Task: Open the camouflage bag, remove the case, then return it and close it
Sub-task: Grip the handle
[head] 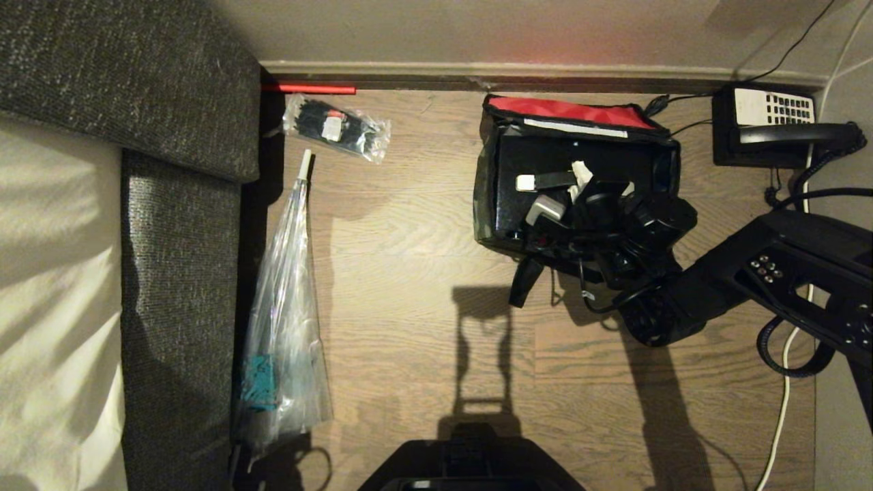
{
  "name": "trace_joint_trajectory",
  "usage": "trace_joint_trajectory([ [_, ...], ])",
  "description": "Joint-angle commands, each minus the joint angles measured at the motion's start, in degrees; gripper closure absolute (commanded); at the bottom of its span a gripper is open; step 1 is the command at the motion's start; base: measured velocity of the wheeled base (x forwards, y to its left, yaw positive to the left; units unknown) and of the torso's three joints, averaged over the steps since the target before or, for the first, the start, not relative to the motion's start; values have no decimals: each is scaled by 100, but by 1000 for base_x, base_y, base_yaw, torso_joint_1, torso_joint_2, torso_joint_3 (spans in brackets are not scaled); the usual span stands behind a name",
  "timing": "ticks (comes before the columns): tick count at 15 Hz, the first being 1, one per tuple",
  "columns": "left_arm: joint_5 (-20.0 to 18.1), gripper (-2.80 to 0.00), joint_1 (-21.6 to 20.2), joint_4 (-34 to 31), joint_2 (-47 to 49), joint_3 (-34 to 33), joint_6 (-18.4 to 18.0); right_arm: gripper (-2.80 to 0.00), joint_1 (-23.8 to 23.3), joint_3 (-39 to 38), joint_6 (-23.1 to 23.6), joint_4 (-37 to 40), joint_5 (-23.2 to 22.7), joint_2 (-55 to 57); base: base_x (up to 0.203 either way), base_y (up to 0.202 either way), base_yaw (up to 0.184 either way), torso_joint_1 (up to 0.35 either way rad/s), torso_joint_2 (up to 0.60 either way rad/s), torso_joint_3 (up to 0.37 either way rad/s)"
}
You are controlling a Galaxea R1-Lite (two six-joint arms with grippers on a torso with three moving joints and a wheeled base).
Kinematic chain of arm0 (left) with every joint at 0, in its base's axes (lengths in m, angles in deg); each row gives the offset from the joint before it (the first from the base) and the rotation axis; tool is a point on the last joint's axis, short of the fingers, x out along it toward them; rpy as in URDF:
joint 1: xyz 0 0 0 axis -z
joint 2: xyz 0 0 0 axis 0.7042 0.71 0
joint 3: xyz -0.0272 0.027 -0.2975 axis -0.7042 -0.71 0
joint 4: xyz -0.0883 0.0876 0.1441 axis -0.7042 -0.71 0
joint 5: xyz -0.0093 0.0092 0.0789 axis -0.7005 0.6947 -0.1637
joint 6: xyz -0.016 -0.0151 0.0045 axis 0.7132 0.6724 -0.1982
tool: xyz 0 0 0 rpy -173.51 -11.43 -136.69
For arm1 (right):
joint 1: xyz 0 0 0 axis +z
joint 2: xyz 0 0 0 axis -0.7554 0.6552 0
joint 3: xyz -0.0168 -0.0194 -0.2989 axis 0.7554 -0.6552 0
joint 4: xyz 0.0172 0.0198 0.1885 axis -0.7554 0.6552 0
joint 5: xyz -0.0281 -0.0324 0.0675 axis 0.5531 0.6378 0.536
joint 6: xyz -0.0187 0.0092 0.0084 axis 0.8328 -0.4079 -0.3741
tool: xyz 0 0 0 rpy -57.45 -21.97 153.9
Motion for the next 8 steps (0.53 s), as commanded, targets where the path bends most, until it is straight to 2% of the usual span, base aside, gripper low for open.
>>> trace_joint_trajectory([
  [1, 1, 0, 2, -2, 0, 0, 0, 0, 7, 16, 43, -76, 3, -1, 0, 0, 0, 0, 0, 0],
  [5, 1, 0, 2, -2, 0, 0, 0, 0, 7, -108, 62, -76, -6, -189, 0, 0, 0, 0, 0, 0],
  [8, 1, 0, 2, -2, 0, -2, 0, 0, 38, -492, 174, -76, -46, -728, 0, 0, 0, 0, 0, 0],
])
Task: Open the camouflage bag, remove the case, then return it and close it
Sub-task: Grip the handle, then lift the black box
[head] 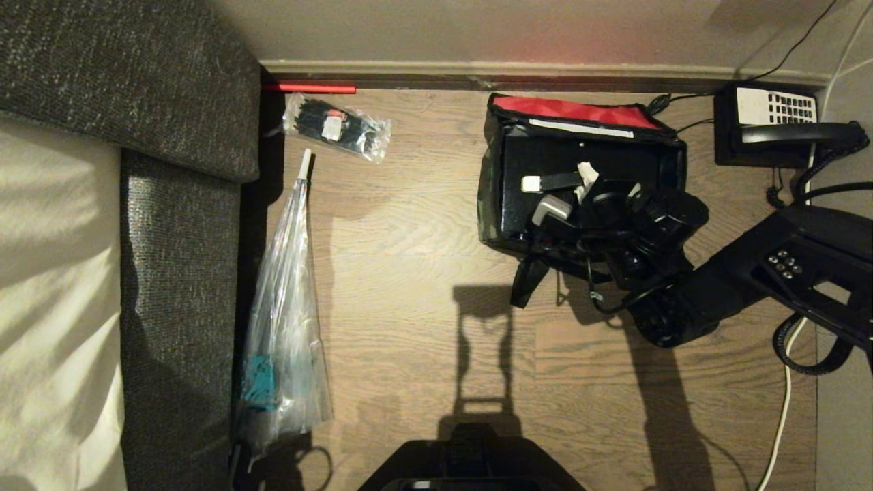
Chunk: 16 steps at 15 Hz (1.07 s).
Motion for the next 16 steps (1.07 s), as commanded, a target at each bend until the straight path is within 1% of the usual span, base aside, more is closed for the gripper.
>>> trace_joint_trajectory([
  [1, 4, 0, -3, -3, 0, 0, 0, 0, 57, -302, 143, -100, -14, -527, 0, 0, 0, 0, 0, 0],
  [3, 4, 0, -3, -3, 0, 0, 0, 0, 131, -496, 210, -100, -17, -758, 0, 0, 0, 0, 0, 0],
  [9, 4, 0, -3, -3, 0, 0, 0, 0, 292, -744, 222, -100, -24, -1162, 0, 0, 0, 0, 0, 0],
  [15, 4, 0, -3, -3, 0, 0, 0, 0, 399, -752, 309, -100, -13, -1303, 0, 0, 0, 0, 0, 0],
  [16, 4, 0, -3, -3, 0, 0, 0, 0, 524, -752, 313, -100, 10, -1374, 0, 0, 0, 0, 0, 0],
])
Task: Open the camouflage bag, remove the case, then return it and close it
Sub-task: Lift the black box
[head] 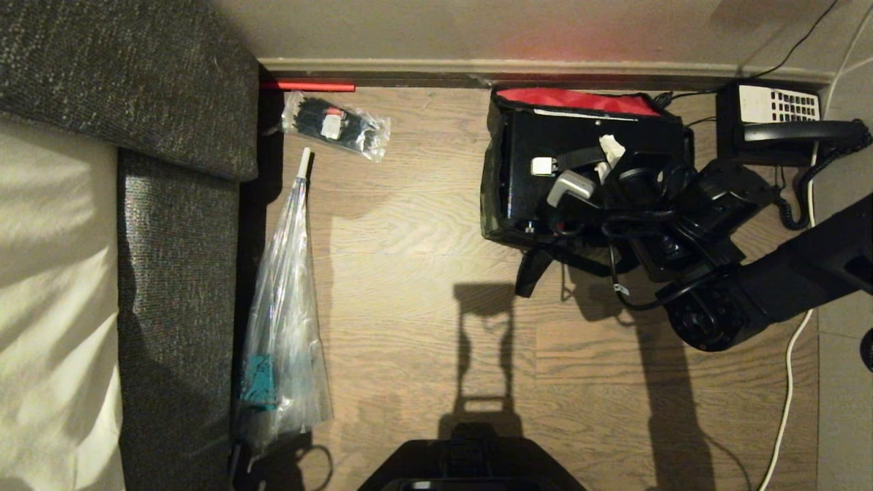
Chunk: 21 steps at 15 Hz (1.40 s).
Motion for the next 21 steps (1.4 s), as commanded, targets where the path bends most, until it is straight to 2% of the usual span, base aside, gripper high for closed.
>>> trace_joint_trajectory([
  [1, 1, 0, -7, -1, 0, -3, 0, 0, 138, -1, 66, -56, 22, -176, 0, 0, 0, 0, 0, 0],
  [9, 1, 0, -7, -1, 0, 0, 0, 0, 192, -106, 243, -56, 35, -734, 0, 0, 0, 0, 0, 0],
  [19, 1, 0, -7, -1, 0, 0, 0, 0, 209, -256, 252, -56, 104, -1534, 0, 0, 0, 0, 0, 0],
  [21, 1, 0, -7, -1, 0, 0, 0, 0, 209, -335, 384, -56, 157, -1727, 0, 0, 0, 0, 0, 0],
])
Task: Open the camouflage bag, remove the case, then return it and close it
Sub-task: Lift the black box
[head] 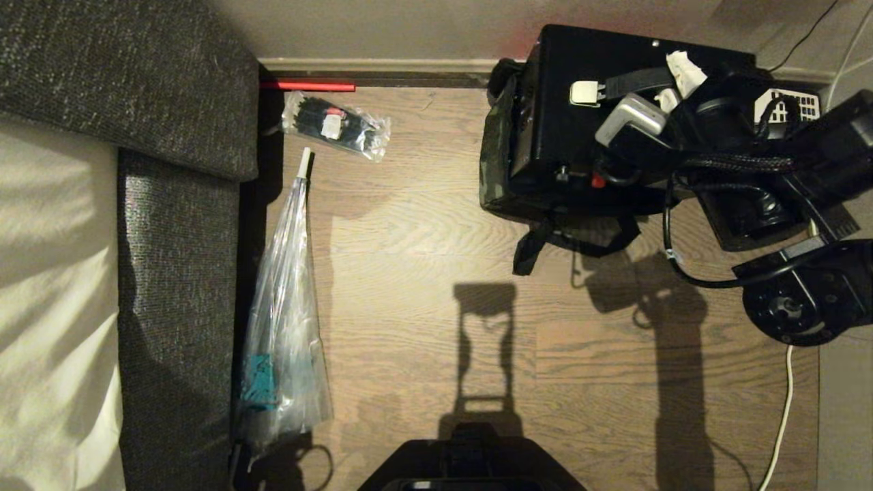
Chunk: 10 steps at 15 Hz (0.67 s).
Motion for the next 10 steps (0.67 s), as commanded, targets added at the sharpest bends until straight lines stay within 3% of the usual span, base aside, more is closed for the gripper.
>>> trace_joint_trajectory([
  [1, 1, 0, 2, -2, 0, 0, 0, 0, -1, -46, 87, -43, 21, -248, 0, 0, 0, 0, 0, 0],
  [10, 1, 0, 2, -2, 0, 0, -2, 0, -206, -383, 347, -43, 319, -946, 0, 0, 0, 0, 0, 0],
])
